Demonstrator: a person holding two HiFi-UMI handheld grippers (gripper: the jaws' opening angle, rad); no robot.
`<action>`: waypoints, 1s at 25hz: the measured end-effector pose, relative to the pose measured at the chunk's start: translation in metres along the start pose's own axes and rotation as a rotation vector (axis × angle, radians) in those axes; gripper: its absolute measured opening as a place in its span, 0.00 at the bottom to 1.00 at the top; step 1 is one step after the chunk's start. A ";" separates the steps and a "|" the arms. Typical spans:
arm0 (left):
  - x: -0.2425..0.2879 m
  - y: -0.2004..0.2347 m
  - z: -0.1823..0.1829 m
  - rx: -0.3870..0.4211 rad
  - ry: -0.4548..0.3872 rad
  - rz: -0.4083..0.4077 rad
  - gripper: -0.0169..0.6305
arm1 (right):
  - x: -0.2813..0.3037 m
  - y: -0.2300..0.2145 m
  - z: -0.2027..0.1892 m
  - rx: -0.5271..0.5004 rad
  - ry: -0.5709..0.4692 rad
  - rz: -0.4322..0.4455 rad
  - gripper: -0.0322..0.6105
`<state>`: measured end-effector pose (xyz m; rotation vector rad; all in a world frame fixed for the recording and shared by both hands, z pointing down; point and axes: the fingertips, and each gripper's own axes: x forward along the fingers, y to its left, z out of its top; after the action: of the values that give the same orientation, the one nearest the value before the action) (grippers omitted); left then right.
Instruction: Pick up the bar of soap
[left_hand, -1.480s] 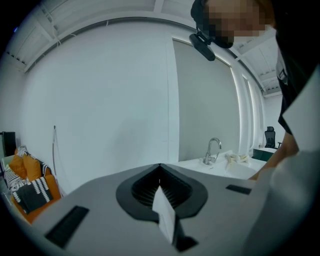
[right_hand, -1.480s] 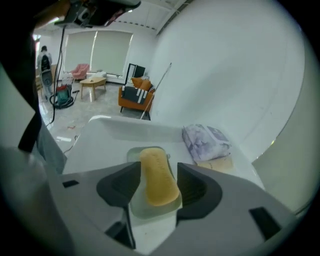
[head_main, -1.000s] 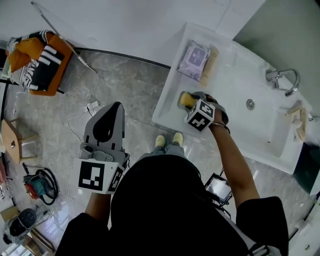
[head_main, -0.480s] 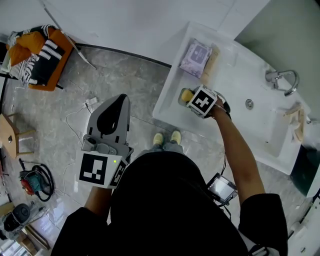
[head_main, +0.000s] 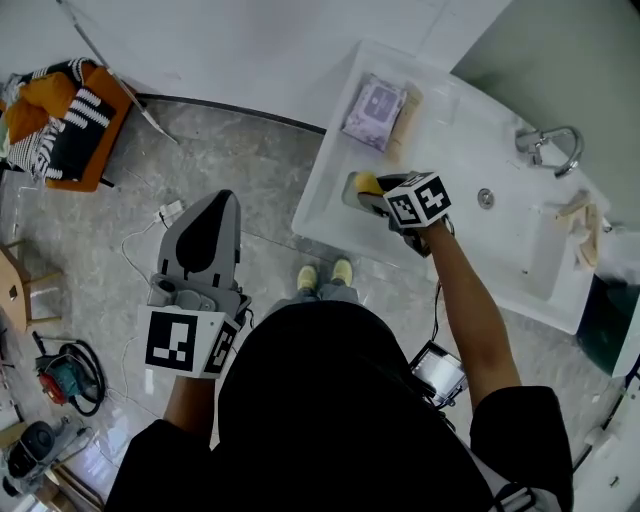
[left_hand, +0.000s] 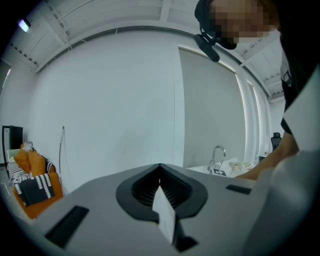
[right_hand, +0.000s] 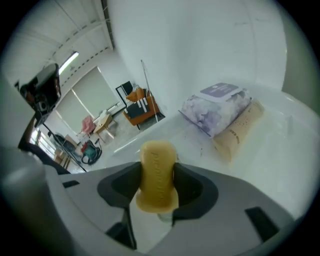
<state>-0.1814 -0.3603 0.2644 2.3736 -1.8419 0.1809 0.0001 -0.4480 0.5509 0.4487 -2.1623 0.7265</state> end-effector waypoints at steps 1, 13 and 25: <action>0.001 0.000 0.001 0.002 -0.001 -0.003 0.04 | -0.003 0.000 0.003 0.034 -0.031 0.012 0.37; 0.013 -0.017 -0.001 0.005 0.003 -0.081 0.04 | -0.037 0.001 0.020 0.316 -0.307 0.119 0.37; 0.023 -0.030 0.000 -0.019 -0.006 -0.158 0.04 | -0.139 0.020 0.076 0.566 -0.808 0.283 0.37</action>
<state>-0.1471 -0.3747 0.2677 2.4946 -1.6417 0.1386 0.0319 -0.4701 0.3954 0.8465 -2.7762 1.5352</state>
